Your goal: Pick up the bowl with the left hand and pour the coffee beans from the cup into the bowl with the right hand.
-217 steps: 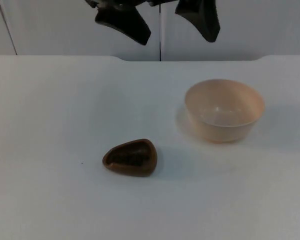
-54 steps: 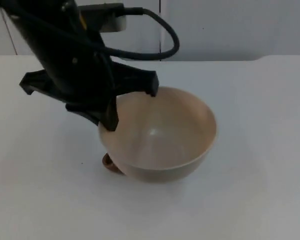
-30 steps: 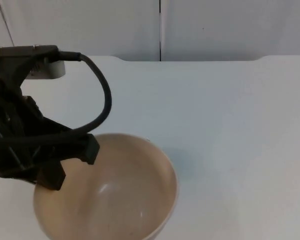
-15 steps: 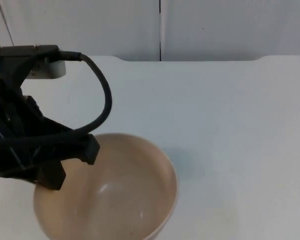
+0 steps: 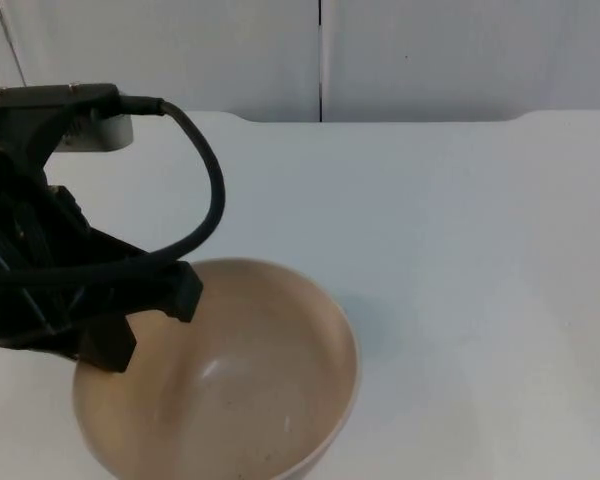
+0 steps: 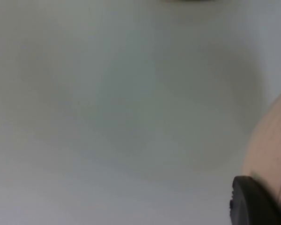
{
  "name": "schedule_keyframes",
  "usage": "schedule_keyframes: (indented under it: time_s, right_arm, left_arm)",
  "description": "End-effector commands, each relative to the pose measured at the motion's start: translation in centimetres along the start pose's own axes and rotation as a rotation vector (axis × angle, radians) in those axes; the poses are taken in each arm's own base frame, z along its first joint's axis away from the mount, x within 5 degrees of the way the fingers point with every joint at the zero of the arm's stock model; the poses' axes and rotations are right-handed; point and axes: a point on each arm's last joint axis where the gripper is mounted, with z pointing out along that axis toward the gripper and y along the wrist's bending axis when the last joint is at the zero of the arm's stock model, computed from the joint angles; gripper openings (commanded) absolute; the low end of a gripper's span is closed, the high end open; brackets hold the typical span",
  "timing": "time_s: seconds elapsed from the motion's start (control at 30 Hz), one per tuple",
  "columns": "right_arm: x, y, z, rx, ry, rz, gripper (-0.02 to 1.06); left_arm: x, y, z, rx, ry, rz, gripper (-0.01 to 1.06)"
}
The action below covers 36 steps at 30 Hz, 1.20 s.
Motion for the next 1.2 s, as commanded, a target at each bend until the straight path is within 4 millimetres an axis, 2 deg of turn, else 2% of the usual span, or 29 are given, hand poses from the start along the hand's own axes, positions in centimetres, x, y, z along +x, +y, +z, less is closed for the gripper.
schedule_keyframes:
  time_s: [0.0, 0.17, 0.2, 0.33, 0.37, 0.43, 0.5, 0.53, 0.7, 0.73, 0.87, 0.9, 1.03, 1.07, 1.17]
  right_arm:
    - [-1.6, -0.2, 1.2, -0.001, 0.013, -0.009, 1.05]
    - [-4.1, -0.5, 3.7, -0.003, 0.068, -0.007, 1.05]
    - [-4.1, -0.5, 3.7, -0.003, 0.068, -0.007, 1.05]
    - [-6.0, -0.3, 6.8, -0.047, 0.144, 0.025, 1.05]
    - [-6.0, -0.3, 6.8, -0.047, 0.144, 0.025, 1.05]
    - [-6.4, 0.1, 7.8, -0.062, 0.178, 0.011, 1.05]
    - [-7.4, 1.4, 9.6, -0.100, 0.214, -0.027, 1.05]
    - [-7.4, 1.4, 9.6, -0.100, 0.214, -0.027, 1.05]
    - [-9.2, 5.5, 12.9, -0.180, 0.266, -0.076, 1.05]
    - [-9.2, 5.5, 12.9, -0.180, 0.266, -0.076, 1.05]
    - [-10.1, 9.5, 15.7, -0.236, 0.371, -0.103, 1.05]
    - [-10.1, 9.5, 15.7, -0.236, 0.371, -0.103, 1.05]
    - [-10.3, 14.4, 18.6, -0.281, 0.466, -0.140, 1.05]
    - [-10.3, 14.4, 18.6, -0.281, 0.466, -0.140, 1.05]
    - [-9.9, 17.4, 20.3, -0.261, 0.507, -0.153, 1.05]
  left_arm:
    - [0.1, -0.2, -0.2, 0.014, -0.013, -0.004, 0.00]
    - [0.1, -0.2, -0.2, 0.015, -0.015, -0.004, 0.00]
    - [0.1, -0.2, -0.2, 0.015, -0.015, -0.004, 0.00]
    - [0.1, -0.2, -0.2, 0.015, -0.015, -0.004, 0.00]
    - [0.1, -0.2, -0.2, 0.015, -0.015, -0.004, 0.00]
    - [0.0, -0.2, -0.2, 0.015, -0.017, -0.004, 0.00]
    - [0.0, -0.2, -0.2, 0.015, -0.017, -0.004, 0.00]
    - [0.0, -0.2, -0.2, 0.015, -0.017, -0.004, 0.00]
    - [0.0, -0.2, -0.2, 0.016, -0.019, -0.004, 0.00]
    - [0.0, -0.2, -0.2, 0.016, -0.019, -0.004, 0.00]
    - [0.0, -0.2, -0.2, 0.016, -0.019, -0.004, 0.00]
    - [0.0, -0.2, -0.2, 0.016, -0.019, -0.004, 0.00]
    - [0.0, -0.2, -0.2, 0.016, -0.019, -0.004, 0.00]
    - [0.0, -0.2, -0.2, 0.016, -0.019, -0.004, 0.00]
    - [0.0, -0.2, -0.2, 0.016, -0.019, -0.004, 0.00]
